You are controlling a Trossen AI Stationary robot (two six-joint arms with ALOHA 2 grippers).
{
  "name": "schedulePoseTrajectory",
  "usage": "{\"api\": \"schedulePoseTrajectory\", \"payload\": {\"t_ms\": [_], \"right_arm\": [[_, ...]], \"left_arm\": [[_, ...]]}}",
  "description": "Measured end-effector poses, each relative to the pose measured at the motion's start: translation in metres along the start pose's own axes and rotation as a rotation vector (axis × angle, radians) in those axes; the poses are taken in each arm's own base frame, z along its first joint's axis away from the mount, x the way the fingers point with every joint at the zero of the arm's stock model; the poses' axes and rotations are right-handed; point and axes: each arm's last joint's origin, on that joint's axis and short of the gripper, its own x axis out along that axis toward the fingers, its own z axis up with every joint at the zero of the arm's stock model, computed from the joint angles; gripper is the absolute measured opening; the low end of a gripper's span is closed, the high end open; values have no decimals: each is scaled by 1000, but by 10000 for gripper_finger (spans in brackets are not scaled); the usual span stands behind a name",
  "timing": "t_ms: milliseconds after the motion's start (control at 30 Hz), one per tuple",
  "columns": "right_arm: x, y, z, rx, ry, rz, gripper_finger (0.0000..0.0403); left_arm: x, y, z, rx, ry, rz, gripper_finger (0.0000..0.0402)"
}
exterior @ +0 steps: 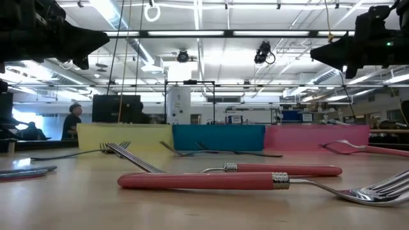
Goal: Sort silverware by color (type)
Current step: Put the black fork into the pink bin
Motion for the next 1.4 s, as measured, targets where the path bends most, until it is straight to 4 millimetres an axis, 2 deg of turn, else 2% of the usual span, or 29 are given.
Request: {"api": "schedulePoseTrajectory", "payload": {"t_ms": [367, 533, 667, 900, 1133, 1400], "right_arm": [[2, 1, -4, -135, 38, 4, 122], [6, 4, -1, -79, 8, 75, 130], [9, 6, 4, -12, -39, 87, 130], [9, 6, 3, -13, -30, 87, 130], [9, 6, 3, -13, -31, 87, 130], [9, 6, 3, -12, -31, 87, 130]], "left_arm": [[0, 0, 1, -175, -6, 4, 43], [0, 3, 2, -179, -23, 101, 43], [0, 3, 0, -104, -1, 114, 43], [0, 3, 1, -99, -2, 114, 43], [0, 3, 1, 129, 10, 114, 43], [0, 3, 1, 133, 10, 114, 43]]}}
